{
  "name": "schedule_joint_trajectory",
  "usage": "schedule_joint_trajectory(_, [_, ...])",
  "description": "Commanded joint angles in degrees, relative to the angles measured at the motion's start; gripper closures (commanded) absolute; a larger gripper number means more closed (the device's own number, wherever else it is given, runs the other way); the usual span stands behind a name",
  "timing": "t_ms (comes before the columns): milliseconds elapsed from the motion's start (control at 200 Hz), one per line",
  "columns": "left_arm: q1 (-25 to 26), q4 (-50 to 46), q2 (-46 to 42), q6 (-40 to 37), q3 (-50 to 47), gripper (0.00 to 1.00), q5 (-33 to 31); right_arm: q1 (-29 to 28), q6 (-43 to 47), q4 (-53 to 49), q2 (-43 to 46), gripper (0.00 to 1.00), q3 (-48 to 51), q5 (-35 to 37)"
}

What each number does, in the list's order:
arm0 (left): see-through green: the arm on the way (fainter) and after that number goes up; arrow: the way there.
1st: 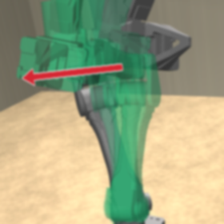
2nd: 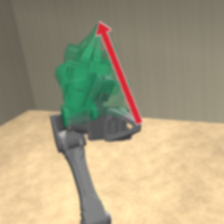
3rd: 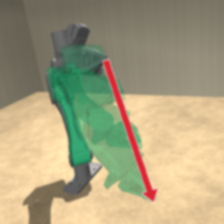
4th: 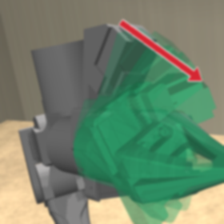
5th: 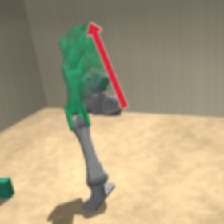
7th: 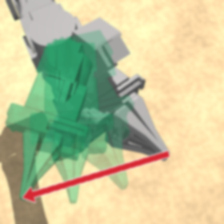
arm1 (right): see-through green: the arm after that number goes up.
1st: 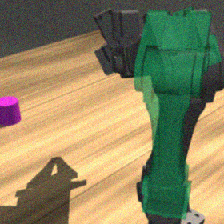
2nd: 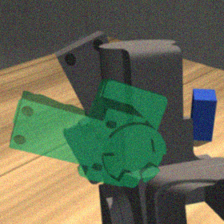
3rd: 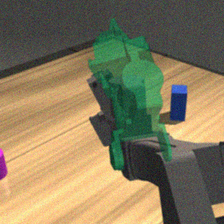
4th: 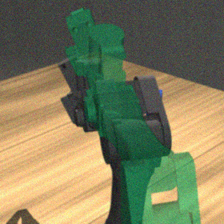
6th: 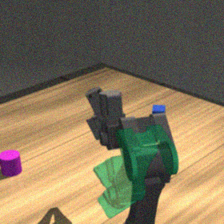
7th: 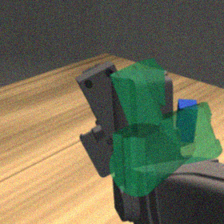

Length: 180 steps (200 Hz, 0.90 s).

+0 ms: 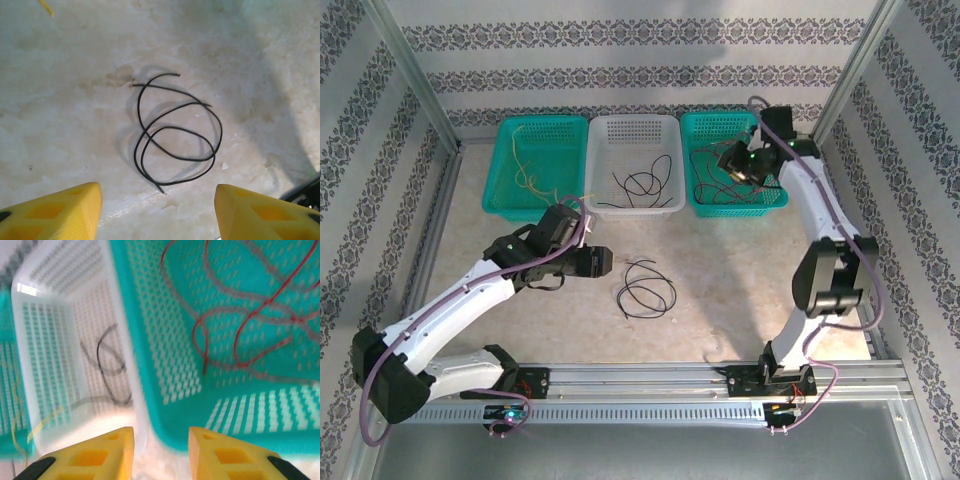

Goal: Untangle the cables

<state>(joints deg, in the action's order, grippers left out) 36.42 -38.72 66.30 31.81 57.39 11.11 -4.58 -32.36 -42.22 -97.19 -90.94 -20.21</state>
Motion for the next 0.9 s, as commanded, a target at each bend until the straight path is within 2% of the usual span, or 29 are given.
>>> schedule_joint_trajectory(0, [0.7,5.5,2.9,2.4,-3.2,0.45,1.0,-6.5,2.8,1.5,8.9,0.63,9.4,2.8])
schedule_joint_trajectory(95, [2.2,7.0,7.1,3.0,-4.2,0.51,2.6,-13.3,1.7,2.9,15.3,0.62,19.1,5.1])
schedule_joint_trajectory(160, [4.0,7.6,9.5,2.3,-5.1,0.52,0.6,-17.5,-0.3,4.9,18.7,0.62,25.2,5.5])
schedule_joint_trajectory(295, [5.9,10.1,16.0,2.0,-6.8,0.59,-0.9,-23.2,-4.5,6.9,23.0,0.62,34.2,6.6])
schedule_joint_trajectory(510, [8.0,10.0,24.9,-0.8,-3.8,0.63,-1.1,-24.2,-6.7,7.6,27.4,0.62,38.2,6.8])
schedule_joint_trajectory(894, [9.4,11.1,32.6,-1.1,-0.5,0.70,-2.3,-24.2,-6.8,6.7,30.5,0.62,39.5,7.5])
